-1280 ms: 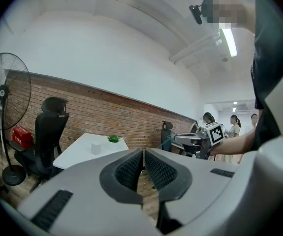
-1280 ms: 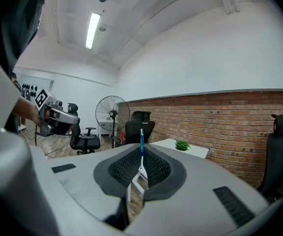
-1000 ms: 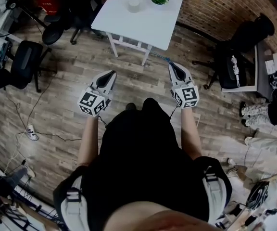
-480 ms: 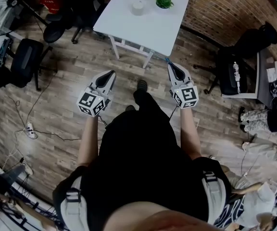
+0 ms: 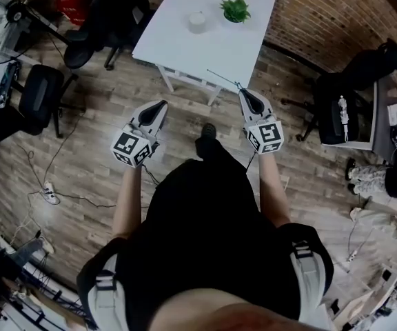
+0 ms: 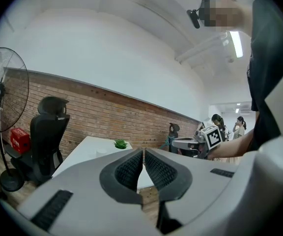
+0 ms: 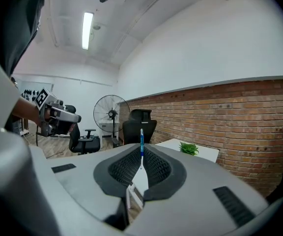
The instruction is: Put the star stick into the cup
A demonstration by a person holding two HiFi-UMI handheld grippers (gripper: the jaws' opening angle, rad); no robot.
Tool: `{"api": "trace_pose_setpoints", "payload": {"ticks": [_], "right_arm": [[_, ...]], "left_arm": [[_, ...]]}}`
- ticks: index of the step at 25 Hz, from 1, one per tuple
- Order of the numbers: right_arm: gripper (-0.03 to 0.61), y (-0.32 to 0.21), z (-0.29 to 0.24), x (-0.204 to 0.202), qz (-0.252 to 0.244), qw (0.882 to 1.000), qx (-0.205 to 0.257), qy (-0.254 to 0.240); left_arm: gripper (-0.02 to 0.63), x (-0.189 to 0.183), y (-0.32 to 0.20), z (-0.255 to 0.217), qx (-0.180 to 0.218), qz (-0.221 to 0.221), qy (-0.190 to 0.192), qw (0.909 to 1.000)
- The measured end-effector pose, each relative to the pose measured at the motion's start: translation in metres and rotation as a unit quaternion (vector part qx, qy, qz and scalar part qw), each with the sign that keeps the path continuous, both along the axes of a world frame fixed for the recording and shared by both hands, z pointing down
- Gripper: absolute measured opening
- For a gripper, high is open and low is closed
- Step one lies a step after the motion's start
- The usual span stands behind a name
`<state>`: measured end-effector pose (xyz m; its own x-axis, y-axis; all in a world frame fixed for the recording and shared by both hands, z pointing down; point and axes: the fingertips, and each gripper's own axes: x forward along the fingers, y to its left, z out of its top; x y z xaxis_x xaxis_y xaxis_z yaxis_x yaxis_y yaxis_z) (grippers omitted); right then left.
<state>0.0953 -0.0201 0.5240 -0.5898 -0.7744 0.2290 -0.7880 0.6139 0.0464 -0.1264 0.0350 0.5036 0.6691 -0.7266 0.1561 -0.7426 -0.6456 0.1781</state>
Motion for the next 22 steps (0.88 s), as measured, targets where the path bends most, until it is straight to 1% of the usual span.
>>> {"api": "trace_pose_setpoints", "payload": {"ticks": [8, 14, 17, 22], "right_arm": [[0.009, -0.08, -0.016, 0.002, -0.013, 1.0, 0.011, -0.019], [0.009, -0.127, -0.009, 0.015, -0.022, 0.999, 0.0, -0.024], [0.009, -0.152, -0.004, 0.022, -0.028, 0.999, -0.006, -0.024], [0.009, -0.184, -0.013, 0.021, -0.045, 0.999, 0.005, -0.022]], "left_arm": [[0.032, 0.011, -0.073, -0.018, 0.005, -0.007, -0.017, 0.9998], [0.032, 0.026, -0.121, -0.024, 0.013, -0.018, -0.023, 0.9995], [0.032, 0.031, -0.14, -0.021, 0.009, -0.03, -0.021, 0.9993], [0.032, 0.032, -0.17, -0.02, 0.008, -0.051, -0.012, 0.9986]]}}
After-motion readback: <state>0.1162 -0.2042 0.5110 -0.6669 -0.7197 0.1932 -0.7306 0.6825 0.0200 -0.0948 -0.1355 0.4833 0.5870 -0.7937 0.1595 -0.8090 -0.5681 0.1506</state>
